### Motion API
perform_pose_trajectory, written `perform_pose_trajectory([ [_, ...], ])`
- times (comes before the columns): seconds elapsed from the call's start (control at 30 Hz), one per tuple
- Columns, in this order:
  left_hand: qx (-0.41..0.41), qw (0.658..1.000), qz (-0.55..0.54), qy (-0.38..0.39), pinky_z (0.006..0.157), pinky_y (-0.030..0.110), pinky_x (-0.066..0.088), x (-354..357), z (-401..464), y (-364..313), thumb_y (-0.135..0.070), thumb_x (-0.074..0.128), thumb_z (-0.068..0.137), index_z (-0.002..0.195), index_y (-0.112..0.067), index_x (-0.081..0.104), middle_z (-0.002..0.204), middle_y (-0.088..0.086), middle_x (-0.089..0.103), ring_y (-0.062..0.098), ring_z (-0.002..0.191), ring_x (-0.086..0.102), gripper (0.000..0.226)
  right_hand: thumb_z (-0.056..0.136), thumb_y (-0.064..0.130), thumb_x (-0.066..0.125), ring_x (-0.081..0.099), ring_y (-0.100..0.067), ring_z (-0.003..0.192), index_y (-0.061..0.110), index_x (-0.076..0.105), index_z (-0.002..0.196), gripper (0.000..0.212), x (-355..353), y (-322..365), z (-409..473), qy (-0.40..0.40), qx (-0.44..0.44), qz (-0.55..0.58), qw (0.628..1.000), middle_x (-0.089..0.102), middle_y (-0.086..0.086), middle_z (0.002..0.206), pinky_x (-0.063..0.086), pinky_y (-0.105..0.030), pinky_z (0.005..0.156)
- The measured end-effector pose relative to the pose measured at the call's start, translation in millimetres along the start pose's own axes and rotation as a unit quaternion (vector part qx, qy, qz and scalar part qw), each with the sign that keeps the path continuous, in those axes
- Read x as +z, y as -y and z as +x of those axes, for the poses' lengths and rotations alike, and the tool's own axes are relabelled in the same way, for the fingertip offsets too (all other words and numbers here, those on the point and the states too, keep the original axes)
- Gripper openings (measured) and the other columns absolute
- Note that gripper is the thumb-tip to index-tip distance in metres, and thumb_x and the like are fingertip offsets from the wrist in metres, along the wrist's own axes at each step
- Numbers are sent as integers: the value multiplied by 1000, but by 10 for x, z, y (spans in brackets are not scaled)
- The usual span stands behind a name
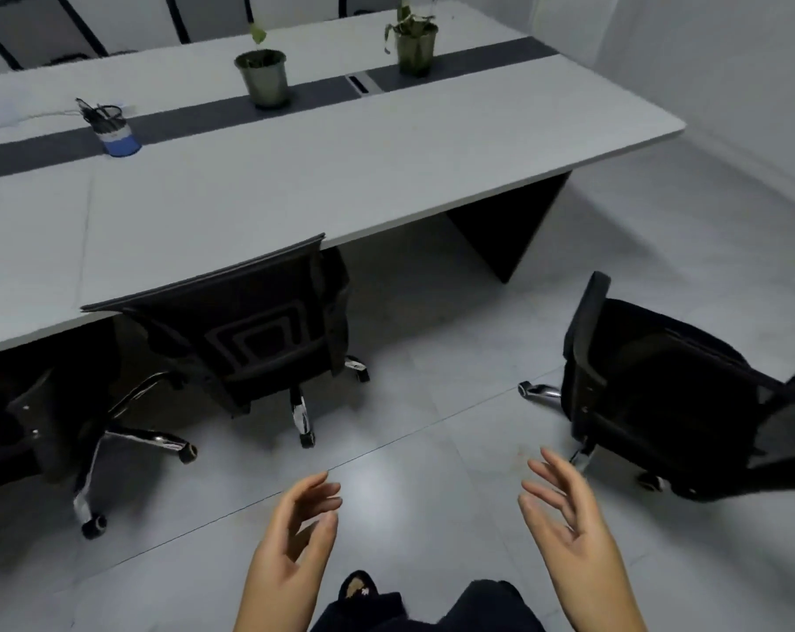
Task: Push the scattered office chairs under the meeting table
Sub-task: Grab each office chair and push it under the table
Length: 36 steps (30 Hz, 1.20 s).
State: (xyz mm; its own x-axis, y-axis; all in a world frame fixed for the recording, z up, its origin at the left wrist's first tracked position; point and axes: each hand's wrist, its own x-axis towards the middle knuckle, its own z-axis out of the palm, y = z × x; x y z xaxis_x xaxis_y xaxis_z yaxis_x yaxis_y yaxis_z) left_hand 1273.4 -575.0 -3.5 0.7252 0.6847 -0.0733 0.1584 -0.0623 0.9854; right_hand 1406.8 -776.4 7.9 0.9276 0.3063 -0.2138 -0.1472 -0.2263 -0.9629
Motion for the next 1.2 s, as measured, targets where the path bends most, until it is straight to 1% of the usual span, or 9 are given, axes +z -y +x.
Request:
perform_pose_trajectory([
  [0.17,22,992,8,121,76,16,51,1024,-58,-182,-19,52,74,93,-46,61,102,-12,67,9,89,64,35,84,12,60,53,10,102,40,45,116,45,-1025,-151,-237,-104,24,-9,994,54,17,121,42,-15,76],
  [0.27,36,979,17,200,78,21,51,1759,-177,-282,-37,56,71,93,-49,60,101,-13,67,9,91,65,25,83,11,60,53,9,102,42,45,113,45,-1694,-296,-395,-181,33,-14,983,55,15,121,44,-14,75],
  [0.33,51,968,24,245,80,23,51,2191,-262,-336,-47,52,67,95,-49,58,101,-15,67,9,93,64,29,83,11,60,53,10,102,42,45,114,46,-2058,-401,-481,-219,37,-17,975,55,15,121,44,-8,73],
  [0.47,70,949,32,306,80,22,51,2819,-360,-456,-47,51,68,97,-49,58,101,-15,67,8,93,64,29,83,10,61,53,10,102,40,45,114,46,-2567,-548,-539,-272,42,-16,961,55,14,121,42,-3,72],
  [0.6,82,935,49,341,82,22,50,3267,-286,-521,-37,55,74,96,-49,57,101,-15,67,8,94,63,26,83,10,61,52,10,103,43,44,113,48,-2885,-640,-435,-299,50,-16,953,55,15,120,42,-4,74],
  [0.87,122,920,76,365,81,6,43,4164,231,-744,-45,51,76,102,-51,52,105,-22,63,1,101,59,27,83,13,61,49,11,105,47,40,113,50,-3473,-660,282,-311,38,-42,949,51,20,119,41,-3,76],
  [1.0,148,914,112,362,76,7,44,4690,707,-879,-20,59,87,106,-39,55,104,-21,62,1,99,59,27,83,19,61,51,2,107,42,41,120,48,-3791,-545,799,-296,38,-87,951,51,17,119,40,-13,84],
  [1.1,214,872,208,389,76,12,46,5029,1054,-830,-23,58,88,113,-35,51,104,-21,62,1,96,58,29,84,27,61,42,0,115,34,39,130,51,-4000,-583,1190,-279,32,-181,943,45,17,123,32,-19,93],
  [1.2,255,779,334,465,88,21,45,5237,1350,-654,-50,45,82,119,-26,54,109,-14,57,3,99,54,45,87,38,54,33,-10,127,28,36,136,52,-4181,-838,1523,-190,40,-365,910,41,12,132,18,-29,110],
])
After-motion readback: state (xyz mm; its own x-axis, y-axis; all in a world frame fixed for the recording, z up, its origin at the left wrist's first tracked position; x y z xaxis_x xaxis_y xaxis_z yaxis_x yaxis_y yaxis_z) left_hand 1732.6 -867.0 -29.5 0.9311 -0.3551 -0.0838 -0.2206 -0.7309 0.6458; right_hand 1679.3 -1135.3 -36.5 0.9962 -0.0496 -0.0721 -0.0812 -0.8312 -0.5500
